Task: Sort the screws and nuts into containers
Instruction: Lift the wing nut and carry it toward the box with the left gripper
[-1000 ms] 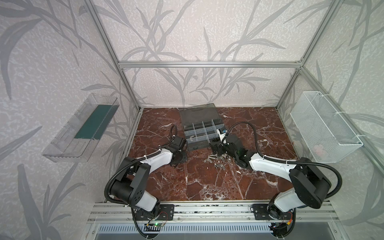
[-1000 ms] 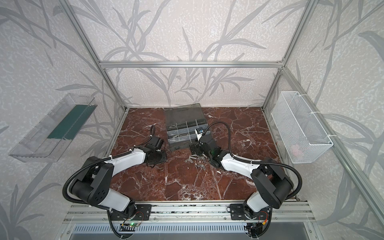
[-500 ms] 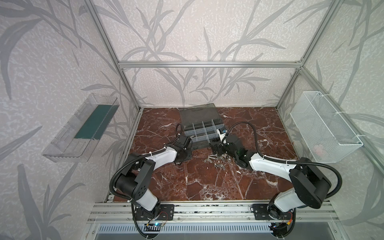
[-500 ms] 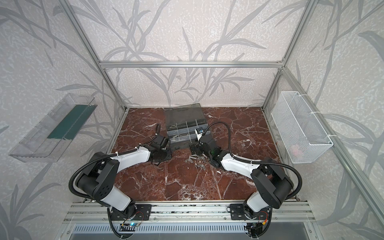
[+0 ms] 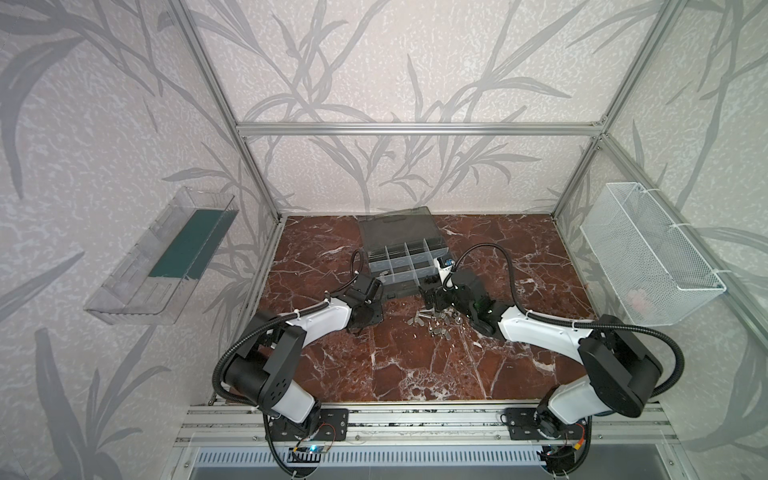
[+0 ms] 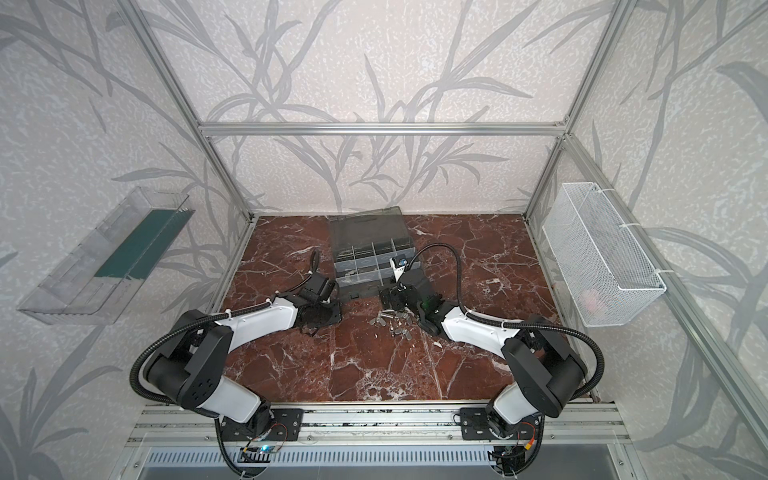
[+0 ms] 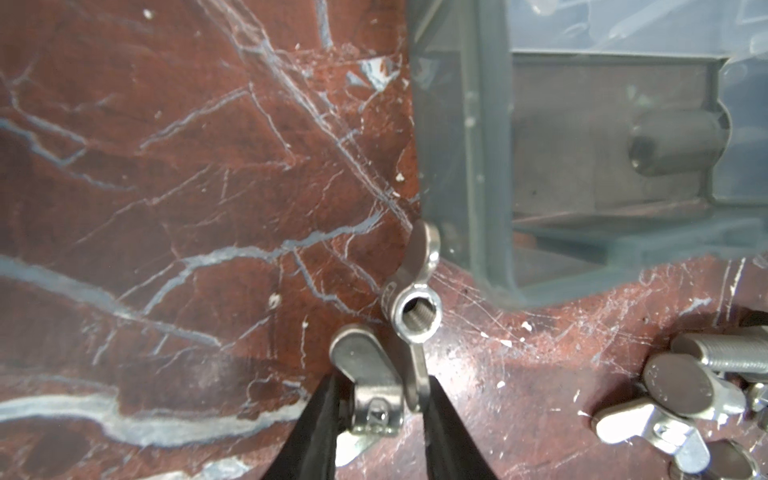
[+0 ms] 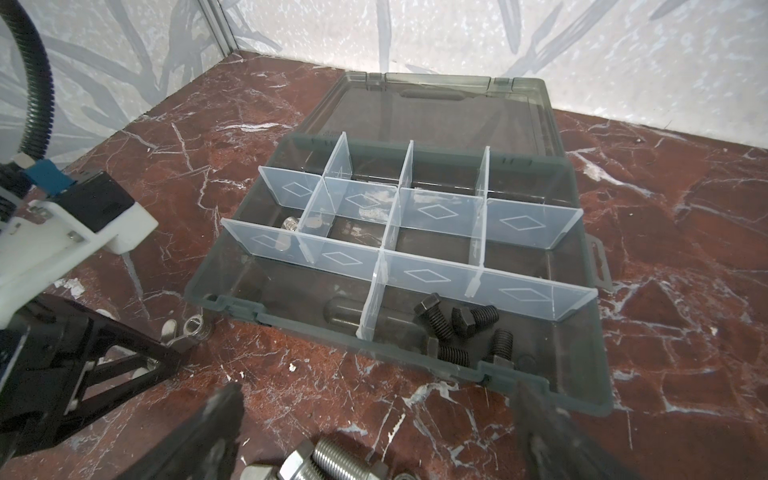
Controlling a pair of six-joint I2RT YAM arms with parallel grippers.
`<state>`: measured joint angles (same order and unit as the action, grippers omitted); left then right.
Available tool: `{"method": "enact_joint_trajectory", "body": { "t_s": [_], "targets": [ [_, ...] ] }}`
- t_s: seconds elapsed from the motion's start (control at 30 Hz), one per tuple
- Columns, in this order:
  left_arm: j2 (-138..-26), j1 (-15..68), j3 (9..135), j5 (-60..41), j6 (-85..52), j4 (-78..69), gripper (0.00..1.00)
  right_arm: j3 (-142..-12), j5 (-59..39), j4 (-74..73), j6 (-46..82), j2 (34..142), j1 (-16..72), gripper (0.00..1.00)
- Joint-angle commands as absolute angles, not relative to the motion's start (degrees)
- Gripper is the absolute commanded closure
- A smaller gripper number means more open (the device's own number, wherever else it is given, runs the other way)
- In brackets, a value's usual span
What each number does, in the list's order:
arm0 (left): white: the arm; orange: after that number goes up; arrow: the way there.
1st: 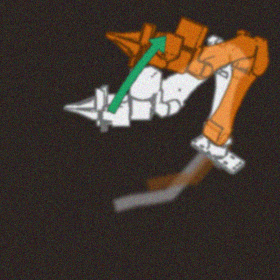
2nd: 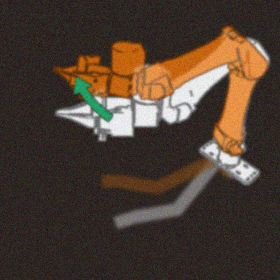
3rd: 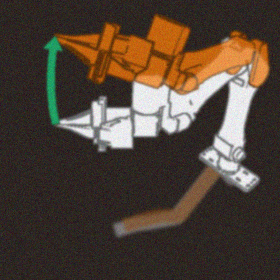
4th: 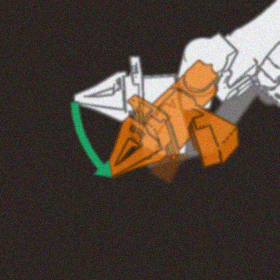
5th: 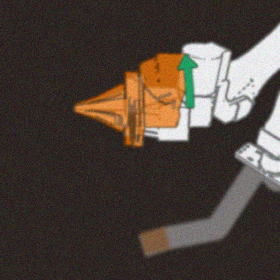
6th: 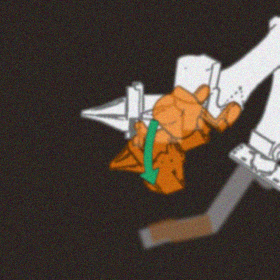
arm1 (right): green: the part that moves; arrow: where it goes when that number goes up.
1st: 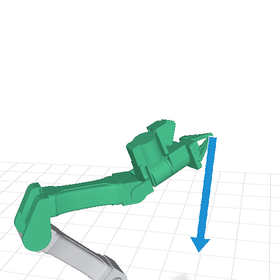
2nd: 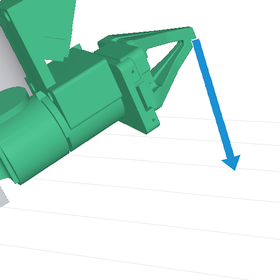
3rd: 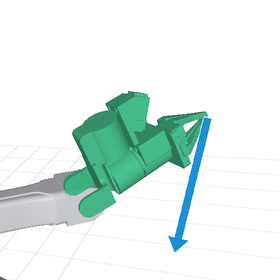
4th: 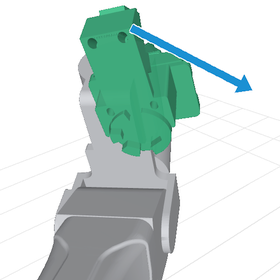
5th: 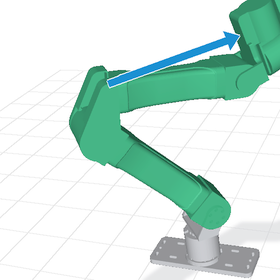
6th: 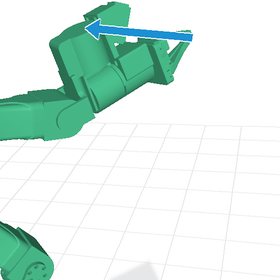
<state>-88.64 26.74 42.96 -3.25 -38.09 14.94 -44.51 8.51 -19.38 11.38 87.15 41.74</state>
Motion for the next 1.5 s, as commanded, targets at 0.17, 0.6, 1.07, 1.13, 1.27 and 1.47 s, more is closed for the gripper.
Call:
{"method": "enact_joint_trajectory", "body": {
  "t_s": [0.17, 0.6, 1.07, 1.13, 1.27, 1.47],
  "targets": [
    [-89.0, 27.0, 40.4, -3.5, -38.1, 20.0, 0.67, -44.6, 8.3, -19.4, 12.2, 86.2, 42.1, 0.01],
    [-86.9, 26.2, 40.2, -0.7, -38.0, 21.7, 0.74, -44.6, 8.3, -19.4, 12.4, 86.1, 42.1, 0.01],
    [-88.2, 21.7, 38.9, -4.5, -40.6, 15.9, 0.81, -44.6, 8.5, -19.4, 12.3, 86.2, 42.1, 0.01],
    [-87.9, 21.1, 39.1, -4.7, -40.7, 15.6, 0.82, -44.6, 8.6, -19.4, 12.2, 86.1, 42.1, 0.01],
    [-85.3, 20.9, 39.5, -3.6, -40.4, 16.8, 0.84, -44.6, 8.6, -19.5, 12.2, 86.2, 42.1, 0.01],
    [-80.4, 20.9, 42.5, -1.3, -38.6, 21.6, 0.84, -44.6, 8.3, -19.6, 12.4, 86.4, 42.1, 0.01]
  ]
}}
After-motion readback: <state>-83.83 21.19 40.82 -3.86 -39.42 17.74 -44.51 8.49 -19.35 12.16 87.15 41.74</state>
